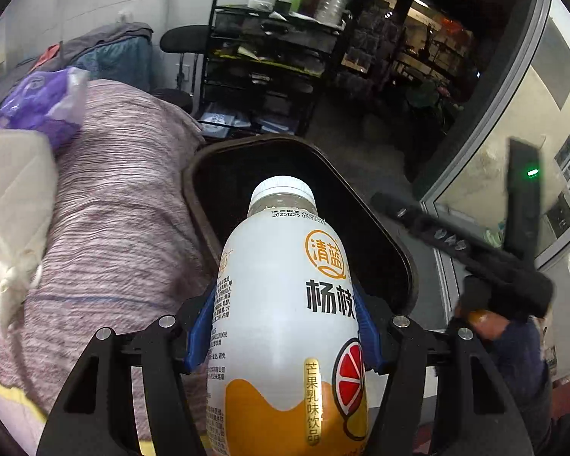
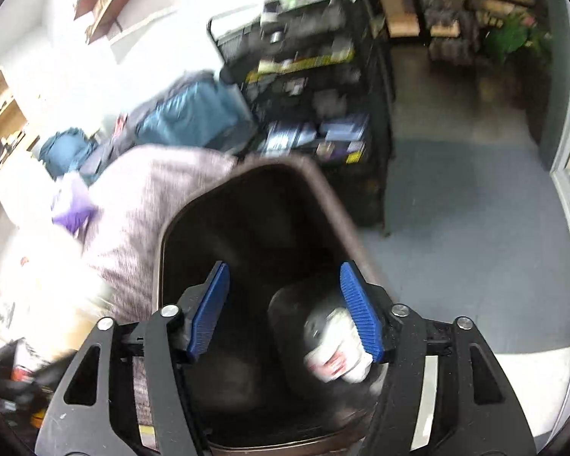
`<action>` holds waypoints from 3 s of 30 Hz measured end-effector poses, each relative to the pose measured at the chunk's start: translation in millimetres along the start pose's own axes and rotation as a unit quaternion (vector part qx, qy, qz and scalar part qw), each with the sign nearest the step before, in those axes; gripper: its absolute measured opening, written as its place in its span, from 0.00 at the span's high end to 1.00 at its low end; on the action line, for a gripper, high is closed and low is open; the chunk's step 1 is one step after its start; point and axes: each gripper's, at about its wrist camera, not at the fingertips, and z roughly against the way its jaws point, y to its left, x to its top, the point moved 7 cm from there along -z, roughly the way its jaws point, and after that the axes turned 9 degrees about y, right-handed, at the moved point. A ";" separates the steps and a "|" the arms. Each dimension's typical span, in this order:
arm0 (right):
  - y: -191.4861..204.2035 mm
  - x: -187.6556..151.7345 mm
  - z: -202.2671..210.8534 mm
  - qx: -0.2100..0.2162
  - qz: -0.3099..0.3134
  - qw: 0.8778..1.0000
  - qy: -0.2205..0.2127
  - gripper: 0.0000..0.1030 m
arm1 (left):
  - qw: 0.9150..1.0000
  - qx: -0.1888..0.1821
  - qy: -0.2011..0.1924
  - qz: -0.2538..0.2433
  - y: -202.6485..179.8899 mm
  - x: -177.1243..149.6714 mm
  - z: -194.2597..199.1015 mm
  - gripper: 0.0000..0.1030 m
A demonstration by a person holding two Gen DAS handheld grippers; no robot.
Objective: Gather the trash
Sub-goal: 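Carry the paper bag into the brown bin and open the right tool while left carries bottle, then lower the white bottle into the brown bin and open the left tool, then move both tools back over the trash on the bed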
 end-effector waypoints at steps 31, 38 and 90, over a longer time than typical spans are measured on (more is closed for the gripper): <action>-20.7 20.3 54.1 -0.009 -0.017 0.998 -0.068 0.31 | 0.990 0.054 0.124 -0.036 -17.3 18.0 -103.2 0.41; -15.3 19.1 55.4 -0.007 -0.013 0.998 -0.068 0.31 | 0.992 0.060 0.103 -0.044 -18.1 22.7 -91.2 0.27; 249.4 -59.1 14.8 0.187 0.245 0.951 0.013 0.15 | 0.941 0.245 -0.154 0.174 204.4 -114.7 165.8 0.06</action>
